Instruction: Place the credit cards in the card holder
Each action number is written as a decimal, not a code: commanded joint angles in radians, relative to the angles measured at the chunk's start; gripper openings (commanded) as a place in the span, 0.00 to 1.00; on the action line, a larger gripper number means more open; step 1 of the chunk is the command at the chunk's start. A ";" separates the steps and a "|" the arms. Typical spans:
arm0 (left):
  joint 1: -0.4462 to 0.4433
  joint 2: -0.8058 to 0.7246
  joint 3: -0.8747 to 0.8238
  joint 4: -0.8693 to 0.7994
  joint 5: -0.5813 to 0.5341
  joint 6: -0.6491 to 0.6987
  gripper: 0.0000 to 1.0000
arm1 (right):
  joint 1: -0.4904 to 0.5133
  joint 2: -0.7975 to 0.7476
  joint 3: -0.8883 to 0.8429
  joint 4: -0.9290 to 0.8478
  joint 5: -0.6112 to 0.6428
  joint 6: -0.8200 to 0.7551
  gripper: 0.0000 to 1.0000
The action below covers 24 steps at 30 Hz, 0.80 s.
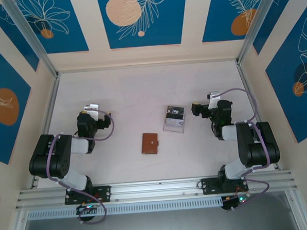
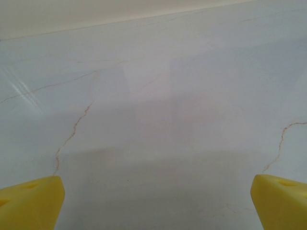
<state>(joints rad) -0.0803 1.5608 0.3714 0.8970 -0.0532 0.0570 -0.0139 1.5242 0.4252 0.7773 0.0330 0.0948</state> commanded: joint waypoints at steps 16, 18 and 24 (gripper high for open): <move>-0.003 -0.291 0.249 -0.684 -0.249 -0.187 1.00 | -0.017 -0.387 0.078 -0.322 0.109 0.261 0.99; -0.003 -0.331 0.339 -0.886 -0.258 -0.278 1.00 | -0.036 -0.453 0.111 -0.459 0.180 0.524 0.99; -0.016 -0.442 0.403 -1.048 -0.089 -0.472 1.00 | -0.112 -0.500 0.281 -0.912 0.159 0.776 0.99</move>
<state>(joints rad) -0.0853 1.1500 0.7837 0.0578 -0.2317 -0.2771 -0.1246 1.0241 0.6594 0.1265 0.2100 0.7193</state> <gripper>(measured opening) 0.998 0.993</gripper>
